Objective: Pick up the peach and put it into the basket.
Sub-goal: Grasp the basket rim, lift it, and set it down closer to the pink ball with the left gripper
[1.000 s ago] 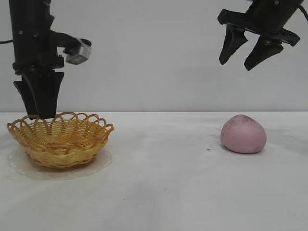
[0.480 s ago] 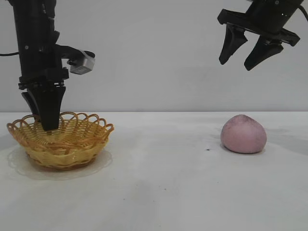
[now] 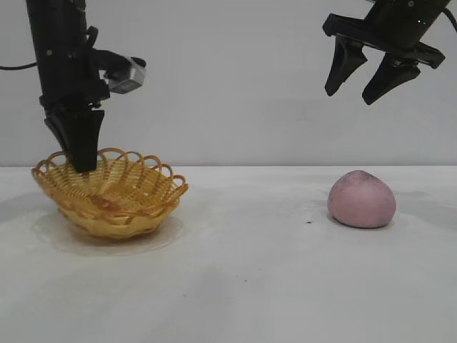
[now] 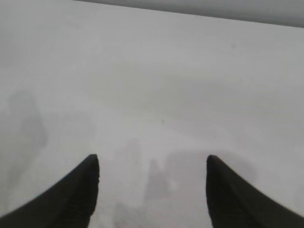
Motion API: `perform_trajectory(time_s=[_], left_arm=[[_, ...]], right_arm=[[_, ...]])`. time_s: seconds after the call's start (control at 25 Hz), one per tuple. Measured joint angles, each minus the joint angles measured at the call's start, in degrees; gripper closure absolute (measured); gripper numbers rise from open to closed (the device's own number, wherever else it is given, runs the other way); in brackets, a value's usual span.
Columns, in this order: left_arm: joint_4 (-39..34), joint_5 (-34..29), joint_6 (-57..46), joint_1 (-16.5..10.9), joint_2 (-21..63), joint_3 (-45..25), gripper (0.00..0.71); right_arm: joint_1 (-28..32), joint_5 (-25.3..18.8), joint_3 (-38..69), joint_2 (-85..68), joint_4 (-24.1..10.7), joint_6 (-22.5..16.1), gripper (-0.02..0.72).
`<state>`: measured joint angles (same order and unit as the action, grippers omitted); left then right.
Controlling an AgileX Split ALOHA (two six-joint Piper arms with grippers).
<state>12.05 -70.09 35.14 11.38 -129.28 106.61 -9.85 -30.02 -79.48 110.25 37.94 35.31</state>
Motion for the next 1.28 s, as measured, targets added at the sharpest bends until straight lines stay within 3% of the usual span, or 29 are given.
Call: perform_trajectory(time_s=[0.32, 0.64, 0.96, 1.28], left_arm=[[12.62, 0.10, -20.03, 0.00, 1.26, 0.43, 0.710], [24.89, 0.48, -26.58, 0.11, 1.49, -1.76, 0.710], [26.39, 4.78, -27.36, 2.89, 1.69, -13.25, 0.710], [28.06, 12.34, -27.50, 4.10, 1.87, -17.15, 0.710]], right_arm=[[0.00, 0.00, 0.00, 0.00, 0.00, 0.00, 0.282], [0.00, 0.00, 0.00, 0.00, 0.00, 0.00, 0.282], [0.00, 0.00, 0.00, 0.00, 0.00, 0.00, 0.282], [0.00, -0.48, 0.00, 0.00, 0.00, 0.00, 0.282]])
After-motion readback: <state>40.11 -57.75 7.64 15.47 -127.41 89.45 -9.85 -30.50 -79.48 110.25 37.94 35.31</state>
